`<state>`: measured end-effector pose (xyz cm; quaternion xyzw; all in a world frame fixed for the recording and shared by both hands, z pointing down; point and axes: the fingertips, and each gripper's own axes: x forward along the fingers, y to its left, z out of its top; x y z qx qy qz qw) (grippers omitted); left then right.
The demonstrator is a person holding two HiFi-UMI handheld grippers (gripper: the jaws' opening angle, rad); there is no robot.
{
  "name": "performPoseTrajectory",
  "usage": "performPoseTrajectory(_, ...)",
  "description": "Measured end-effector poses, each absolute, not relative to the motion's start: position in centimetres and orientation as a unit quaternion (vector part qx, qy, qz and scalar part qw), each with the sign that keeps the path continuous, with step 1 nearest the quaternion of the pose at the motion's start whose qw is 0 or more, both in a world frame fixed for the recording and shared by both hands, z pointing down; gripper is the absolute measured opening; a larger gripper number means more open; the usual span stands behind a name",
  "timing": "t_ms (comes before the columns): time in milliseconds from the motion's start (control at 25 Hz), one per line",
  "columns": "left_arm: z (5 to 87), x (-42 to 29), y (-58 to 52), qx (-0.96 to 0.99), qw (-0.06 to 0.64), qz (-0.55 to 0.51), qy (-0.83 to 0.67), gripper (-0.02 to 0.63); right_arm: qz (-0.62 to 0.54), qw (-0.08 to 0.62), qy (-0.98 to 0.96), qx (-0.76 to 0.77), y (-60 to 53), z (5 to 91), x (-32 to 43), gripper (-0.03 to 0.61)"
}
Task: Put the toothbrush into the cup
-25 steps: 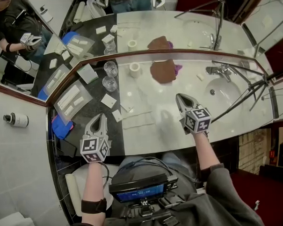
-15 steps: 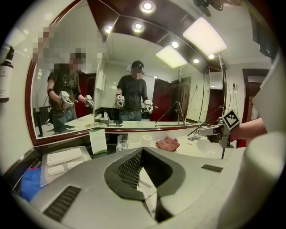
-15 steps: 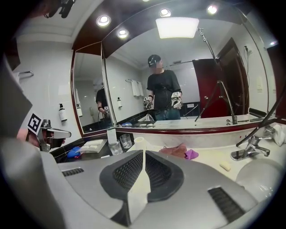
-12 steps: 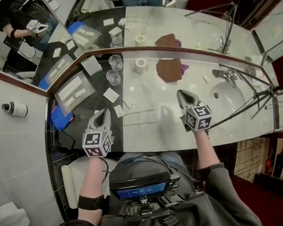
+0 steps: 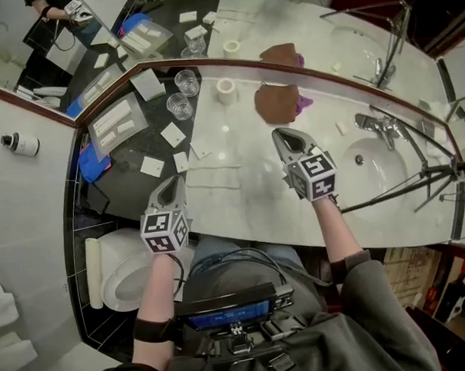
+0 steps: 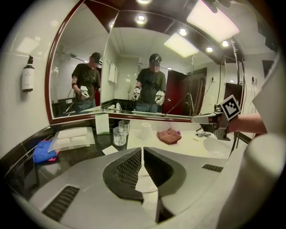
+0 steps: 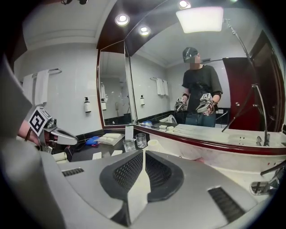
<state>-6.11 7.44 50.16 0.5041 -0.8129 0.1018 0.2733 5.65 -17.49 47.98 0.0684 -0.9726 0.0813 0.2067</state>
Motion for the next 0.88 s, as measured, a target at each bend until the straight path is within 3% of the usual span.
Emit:
performPoseTrajectory(360, 55.3, -1.9, 7.6, 0.449, 0.346, 0.061, -0.822, 0.126, 0.049, 0.243, -0.969, -0.012, -13.9, 50.0, 3.3, 0.017)
performPoseTrajectory(880, 64.2, -0.3, 8.5, 0.334, 0.474, -0.011, -0.815, 0.204, 0.008, 0.265, -0.959, -0.105, -9.6, 51.3, 0.3, 0.017)
